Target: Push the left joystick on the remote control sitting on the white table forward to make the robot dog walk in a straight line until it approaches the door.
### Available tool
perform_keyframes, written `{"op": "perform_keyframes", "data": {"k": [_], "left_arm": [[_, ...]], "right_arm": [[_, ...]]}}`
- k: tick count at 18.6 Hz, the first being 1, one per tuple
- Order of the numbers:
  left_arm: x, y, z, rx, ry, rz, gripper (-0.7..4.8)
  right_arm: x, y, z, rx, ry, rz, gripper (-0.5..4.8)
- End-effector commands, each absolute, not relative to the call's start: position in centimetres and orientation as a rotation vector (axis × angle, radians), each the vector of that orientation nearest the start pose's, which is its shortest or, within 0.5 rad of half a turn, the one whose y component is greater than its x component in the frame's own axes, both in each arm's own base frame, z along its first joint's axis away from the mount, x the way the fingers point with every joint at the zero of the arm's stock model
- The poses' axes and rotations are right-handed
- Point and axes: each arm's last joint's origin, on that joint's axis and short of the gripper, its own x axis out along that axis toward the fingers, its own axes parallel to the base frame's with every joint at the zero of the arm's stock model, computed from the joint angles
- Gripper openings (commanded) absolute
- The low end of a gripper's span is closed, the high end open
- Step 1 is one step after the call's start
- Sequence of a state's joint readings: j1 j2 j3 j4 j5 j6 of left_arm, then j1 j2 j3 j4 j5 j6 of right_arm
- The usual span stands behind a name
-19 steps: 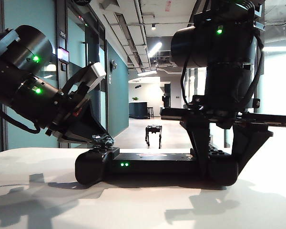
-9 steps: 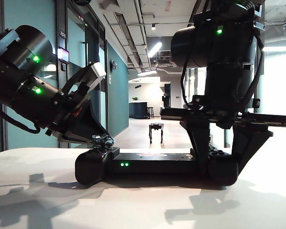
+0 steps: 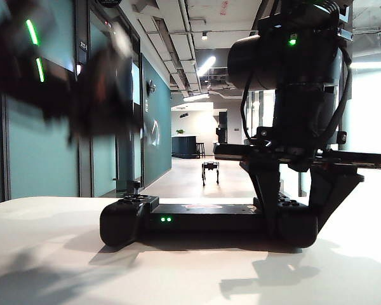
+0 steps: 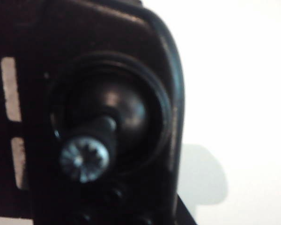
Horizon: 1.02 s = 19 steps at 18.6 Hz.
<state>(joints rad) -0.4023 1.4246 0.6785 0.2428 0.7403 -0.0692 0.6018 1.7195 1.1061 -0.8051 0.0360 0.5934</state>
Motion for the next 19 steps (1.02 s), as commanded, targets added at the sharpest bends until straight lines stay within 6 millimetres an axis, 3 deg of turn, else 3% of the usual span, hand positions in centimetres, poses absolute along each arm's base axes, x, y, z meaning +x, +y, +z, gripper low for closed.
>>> {"op": "perform_keyframes", "data": {"k": [1, 3, 5, 6, 8, 11, 15, 17, 18, 19], "left_arm": [[23.0, -11.2, 24.3, -0.195, 0.506, -0.848, -0.06], [21.2, -9.8, 27.5, -0.149, 0.459, -0.592, -0.06], [19.8, -8.8, 30.1, -0.109, 0.430, -0.472, -0.06], [19.1, -8.5, 31.3, -0.083, 0.408, -0.474, -0.06], [18.0, -8.0, 33.1, -0.070, 0.368, -0.486, -0.06], [17.1, -7.6, 33.9, -0.075, 0.346, -0.494, -0.06], [16.1, -7.2, 34.0, -0.074, 0.355, -0.494, -0.05], [15.7, -7.0, 34.2, -0.075, 0.352, -0.494, -0.06], [15.3, -6.9, 34.2, -0.078, 0.357, -0.493, -0.06], [14.9, -6.7, 34.2, -0.075, 0.371, -0.492, -0.06]], "right_arm": [[25.6, 17.4, 17.8, 0.034, 1.422, 0.068, 1.48], [25.6, 17.4, 17.8, 0.034, 1.416, 0.073, 1.48], [25.7, 17.5, 17.9, 0.039, 1.404, 0.079, 1.49], [25.7, 17.5, 17.9, 0.041, 1.402, 0.080, 1.73], [25.7, 17.5, 17.9, 0.039, 1.400, 0.084, 2.86], [25.9, 17.7, 19.0, 0.011, 1.406, 0.099, 2.86], [26.1, 17.7, 22.4, -0.049, 1.393, 0.116, 2.84], [25.2, 17.0, 24.4, -0.072, 1.357, 0.122, 2.83], [24.7, 16.6, 25.3, -0.076, 1.340, 0.125, 2.62], [23.8, 16.0, 26.6, -0.087, 1.318, 0.148, 1.30]]}}
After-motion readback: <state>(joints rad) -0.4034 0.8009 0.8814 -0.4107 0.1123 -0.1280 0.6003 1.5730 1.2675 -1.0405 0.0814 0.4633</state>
